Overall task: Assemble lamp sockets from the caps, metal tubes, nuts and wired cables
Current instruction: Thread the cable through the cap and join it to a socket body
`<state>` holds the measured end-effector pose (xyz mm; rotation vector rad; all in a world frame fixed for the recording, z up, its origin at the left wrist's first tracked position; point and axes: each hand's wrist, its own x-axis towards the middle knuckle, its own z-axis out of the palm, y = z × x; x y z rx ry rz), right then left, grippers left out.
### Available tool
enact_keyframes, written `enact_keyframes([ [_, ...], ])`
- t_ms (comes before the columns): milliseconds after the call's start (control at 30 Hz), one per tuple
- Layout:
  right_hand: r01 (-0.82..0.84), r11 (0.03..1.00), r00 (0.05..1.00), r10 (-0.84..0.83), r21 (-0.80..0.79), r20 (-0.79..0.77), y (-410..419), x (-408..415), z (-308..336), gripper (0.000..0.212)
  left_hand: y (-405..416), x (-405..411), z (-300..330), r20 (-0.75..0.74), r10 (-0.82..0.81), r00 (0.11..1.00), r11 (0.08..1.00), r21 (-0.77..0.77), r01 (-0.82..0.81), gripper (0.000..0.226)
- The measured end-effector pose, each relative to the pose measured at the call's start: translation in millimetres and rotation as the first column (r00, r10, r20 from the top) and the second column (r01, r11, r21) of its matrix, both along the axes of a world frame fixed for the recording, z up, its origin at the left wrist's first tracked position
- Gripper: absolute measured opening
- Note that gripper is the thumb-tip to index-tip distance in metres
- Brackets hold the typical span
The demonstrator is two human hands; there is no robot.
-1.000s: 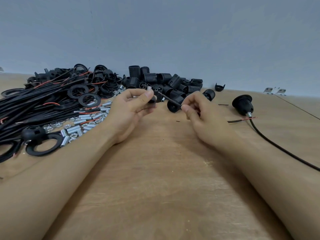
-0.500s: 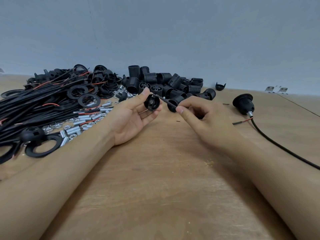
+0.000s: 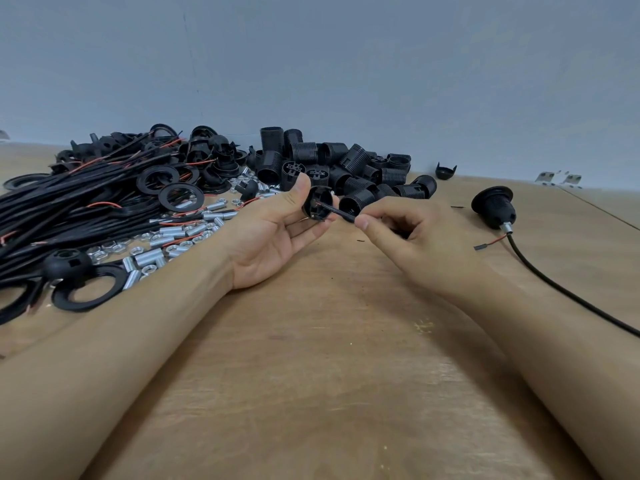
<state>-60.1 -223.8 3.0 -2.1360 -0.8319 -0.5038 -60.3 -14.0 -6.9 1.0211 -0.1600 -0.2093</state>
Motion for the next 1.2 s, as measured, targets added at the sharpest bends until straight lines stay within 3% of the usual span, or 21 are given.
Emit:
enact_keyframes([
  [200, 0.073, 0.997, 0.997, -0.073, -0.032, 0.015, 1.7, 1.9, -2.0, 0.014, 0.0, 1.1, -0.3, 0.026, 0.044, 0.999, 0.996, 0.083, -0.046, 0.036],
  [433, 0.093, 0.995, 0.991, -0.091, 0.022, -0.094, 1.8, 2.9, -2.5, 0.017, -2.2, 1.5, 0.1, 0.059, 0.059, 0.997, 0.958, 0.277, -0.073, 0.043],
  [833, 0.182, 0.974, 0.981, -0.189, -0.132, -0.047, 6.3, -2.2, 1.0, 0.019, -4.5, 2.3, -0.6, 0.039, 0.135, 0.99, 0.961, 0.239, -0.141, 0.044],
  [1067, 0.174, 0.981, 0.981, -0.18, -0.086, -0.07, 6.6, -2.6, 1.3, 0.021, -4.5, 2.8, 0.0, 0.031, 0.134, 0.991, 0.958, 0.253, -0.137, 0.057],
  [1200, 0.143, 0.986, 0.987, -0.148, -0.082, -0.054, 8.3, -5.0, 0.5, 0.018, -7.2, 1.2, -1.1, 0.064, 0.144, 0.987, 0.951, 0.267, -0.156, 0.047],
])
